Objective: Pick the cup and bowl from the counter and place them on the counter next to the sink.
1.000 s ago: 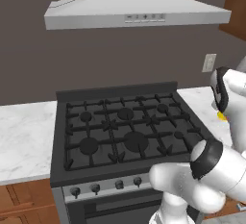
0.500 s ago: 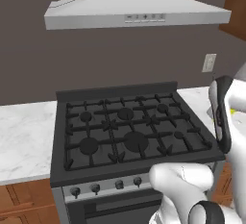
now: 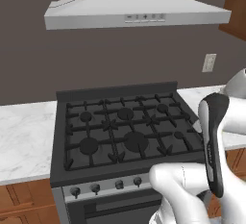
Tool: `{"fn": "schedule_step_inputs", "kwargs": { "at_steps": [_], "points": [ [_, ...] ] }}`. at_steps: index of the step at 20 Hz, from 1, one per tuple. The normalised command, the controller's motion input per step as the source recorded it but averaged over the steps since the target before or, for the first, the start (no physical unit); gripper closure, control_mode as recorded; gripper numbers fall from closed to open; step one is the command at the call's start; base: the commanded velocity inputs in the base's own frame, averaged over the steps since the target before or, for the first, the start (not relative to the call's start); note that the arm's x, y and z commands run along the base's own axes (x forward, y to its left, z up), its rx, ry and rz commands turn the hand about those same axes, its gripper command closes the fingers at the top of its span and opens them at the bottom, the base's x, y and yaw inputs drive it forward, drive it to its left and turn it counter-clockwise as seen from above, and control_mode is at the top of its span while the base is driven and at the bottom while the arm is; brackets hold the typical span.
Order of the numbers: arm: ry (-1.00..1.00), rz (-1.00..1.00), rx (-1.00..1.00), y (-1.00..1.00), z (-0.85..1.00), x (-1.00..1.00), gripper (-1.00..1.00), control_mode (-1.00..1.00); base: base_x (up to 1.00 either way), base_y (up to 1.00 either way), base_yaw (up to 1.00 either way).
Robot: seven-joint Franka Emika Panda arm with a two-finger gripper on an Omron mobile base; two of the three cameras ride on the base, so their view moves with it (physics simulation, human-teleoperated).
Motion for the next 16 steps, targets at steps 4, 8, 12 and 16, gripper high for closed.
{"fn": "schedule_step_inputs", "kwargs": {
  "at_steps": [4, 8, 12, 16],
  "points": [
    [0.00, 0.06, -0.03, 1.00, 0.22, -0.32, 1.00, -1.00, 0.00, 0.00, 0.00],
    [0.00, 0.06, -0.05, 1.00, 0.13, -0.31, 1.00, -1.00, 0.00, 0.00, 0.00],
    [0.01, 0.01, -0.05, 0.74, 0.01, -0.13, 1.00, -1.00, 0.00, 0.00, 0.00],
    [0.02, -0.05, -0.02, 0.26, 0.00, 0.00, 1.00, -1.00, 0.00, 0.00, 0.00]
  ]
}}
